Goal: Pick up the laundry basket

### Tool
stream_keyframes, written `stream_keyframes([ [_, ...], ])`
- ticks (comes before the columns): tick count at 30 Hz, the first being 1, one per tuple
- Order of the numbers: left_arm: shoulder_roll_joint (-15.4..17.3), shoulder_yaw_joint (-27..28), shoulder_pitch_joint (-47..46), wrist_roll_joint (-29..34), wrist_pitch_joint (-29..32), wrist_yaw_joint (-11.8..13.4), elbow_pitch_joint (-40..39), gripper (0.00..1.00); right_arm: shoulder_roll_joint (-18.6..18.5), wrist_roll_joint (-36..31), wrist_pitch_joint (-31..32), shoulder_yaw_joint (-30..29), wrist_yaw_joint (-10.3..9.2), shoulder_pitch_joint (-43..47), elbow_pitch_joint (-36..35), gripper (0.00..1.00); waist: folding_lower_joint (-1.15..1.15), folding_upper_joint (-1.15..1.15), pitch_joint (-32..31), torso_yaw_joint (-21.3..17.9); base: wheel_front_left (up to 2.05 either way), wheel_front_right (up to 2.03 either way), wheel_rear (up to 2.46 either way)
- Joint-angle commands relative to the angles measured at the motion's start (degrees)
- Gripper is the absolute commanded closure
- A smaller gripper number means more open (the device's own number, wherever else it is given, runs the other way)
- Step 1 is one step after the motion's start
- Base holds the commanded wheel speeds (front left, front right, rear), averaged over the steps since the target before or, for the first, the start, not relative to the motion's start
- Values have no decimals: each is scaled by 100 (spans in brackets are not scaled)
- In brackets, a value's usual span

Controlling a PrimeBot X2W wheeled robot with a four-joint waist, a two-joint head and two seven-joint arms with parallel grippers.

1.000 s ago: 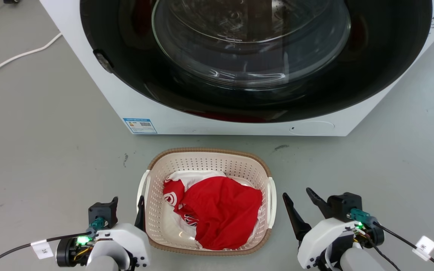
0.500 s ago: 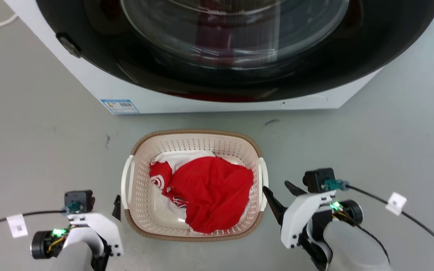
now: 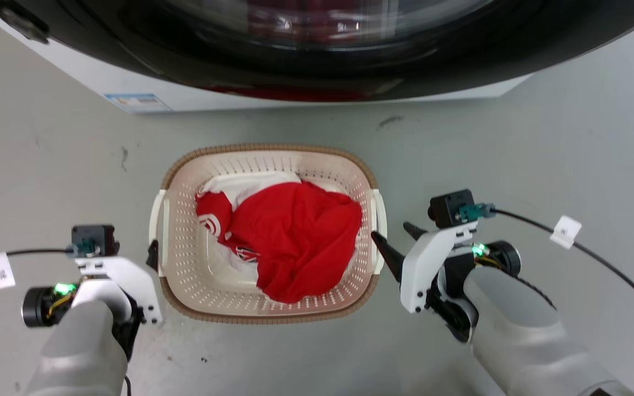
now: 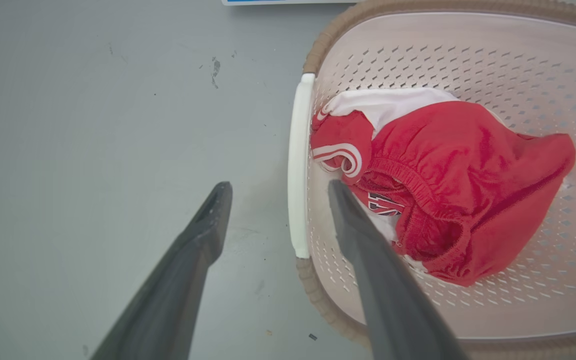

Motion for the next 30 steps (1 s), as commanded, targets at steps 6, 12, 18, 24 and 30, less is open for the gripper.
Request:
stream_keyframes([
  [6, 110, -176, -493, -82, 125, -11, 121, 0, 5, 309, 66, 376, -2, -581, 268, 0, -1, -1, 549, 13, 0, 0, 0],
  [12, 199, -354, -827, -139, 230, -14, 174, 0, 5, 557, 117, 705, -2, -938, 360, 0, -1, -1, 904, 21, 0, 0, 0],
  [18, 282, -544, -1118, -197, 348, -8, 199, 0, 4, 788, 112, 957, -2, -1222, 479, 0, -1, -1, 1230, 43, 0, 0, 0],
  [24, 346, -707, -1386, -270, 426, -8, 215, 0, 5, 950, 89, 1170, -2, -1449, 625, 0, -1, -1, 1543, 81, 0, 0, 0],
  [30, 246, -876, -1515, -328, 496, -5, 258, 0, -20, 1105, 35, 1350, -6, -1596, 711, 0, -1, -1, 1750, 119, 0, 0, 0],
])
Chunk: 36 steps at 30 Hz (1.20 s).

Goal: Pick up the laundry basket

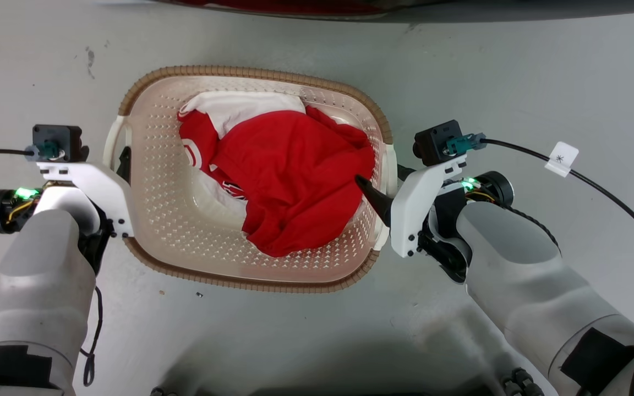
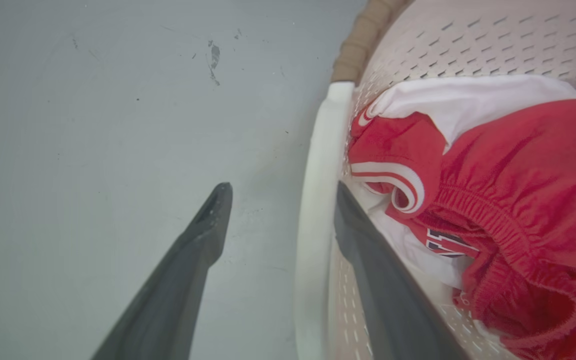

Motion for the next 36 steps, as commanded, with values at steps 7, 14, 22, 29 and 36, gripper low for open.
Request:
stream_keyframes([
  [7, -246, -275, -62, -135, 120, 16, 107, 0, -65, 239, -42, 204, -13, -223, 146, 0, 0, -1, 165, 28, 0, 0, 0],
  [14, -270, -508, 58, -439, 173, 17, 20, 100, -52, 488, -9, 342, 10, -93, 180, 100, 0, -1, 75, 32, 0, 0, 0],
  [22, -163, -792, 134, -834, 269, 19, -140, 100, -2, 783, 22, 493, 33, 23, 159, 100, 0, -1, -122, 26, 0, 0, 0],
  [29, -188, -1070, 157, -1136, 445, 17, -274, 100, 12, 1001, 21, 584, 34, 97, 144, 100, 0, -1, -332, 57, 0, 0, 0],
  [36, -412, -1365, 312, -1584, 909, 13, -299, 100, 36, 1343, 223, 653, 36, 387, 175, 100, 0, -1, -926, 155, 0, 0, 0],
])
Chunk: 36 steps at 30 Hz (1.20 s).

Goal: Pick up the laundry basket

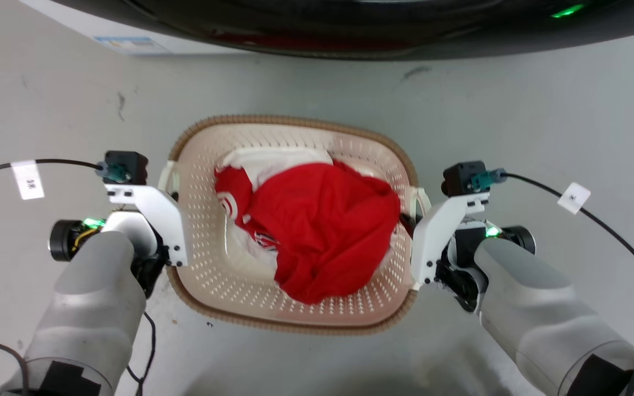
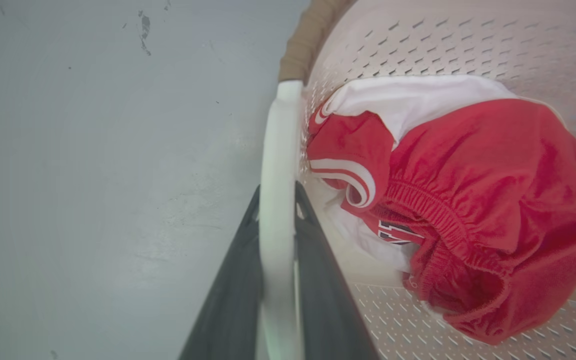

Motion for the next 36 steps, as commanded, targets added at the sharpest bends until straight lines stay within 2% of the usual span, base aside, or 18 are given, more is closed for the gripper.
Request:
stream_keyframes([
  [1, -123, -64, 68, -101, 148, 9, -15, 100, 126, 66, 56, 53, 96, 101, -89, 100, -1, 0, -358, 66, 0, 0, 0],
  [11, -514, -408, 339, -695, 1084, -5, 93, 100, 161, 380, 579, 191, 102, 635, 36, 100, -1, 0, -1612, 108, 0, 0, 0],
  [29, -699, -739, 644, -1232, 2027, -5, 284, 100, -117, 740, 1536, 435, 102, 1097, -188, 100, -1, 0, -3149, 50, 0, 0, 0],
  [36, -741, -842, 630, -1349, 2239, -5, 315, 100, -317, 854, 1865, 482, 102, 1049, -217, 100, -1, 0, -3562, 54, 0, 0, 0],
])
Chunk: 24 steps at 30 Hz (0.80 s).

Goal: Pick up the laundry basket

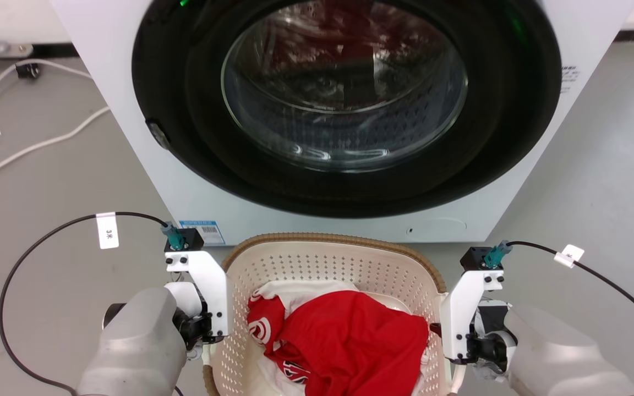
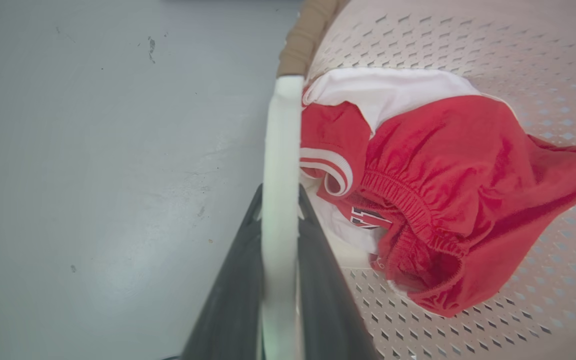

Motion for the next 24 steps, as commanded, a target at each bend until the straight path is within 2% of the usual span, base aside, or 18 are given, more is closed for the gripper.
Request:
stream_keyframes([
  [1, -179, -13, -22, -95, 57, -25, -43, 100, 122, 59, 97, 32, 110, -38, -160, 100, 1, 0, -179, 2, 0, 0, 0],
  [12, -215, -109, -145, -212, 494, -25, 41, 100, -172, 255, 594, 33, 108, -211, -202, 100, 1, 0, -646, 10, 0, 0, 0],
  [24, -258, -203, -319, -265, 854, -24, 89, 100, -263, 401, 1028, 29, 107, -393, -155, 100, 1, 0, -932, 7, 0, 0, 0],
])
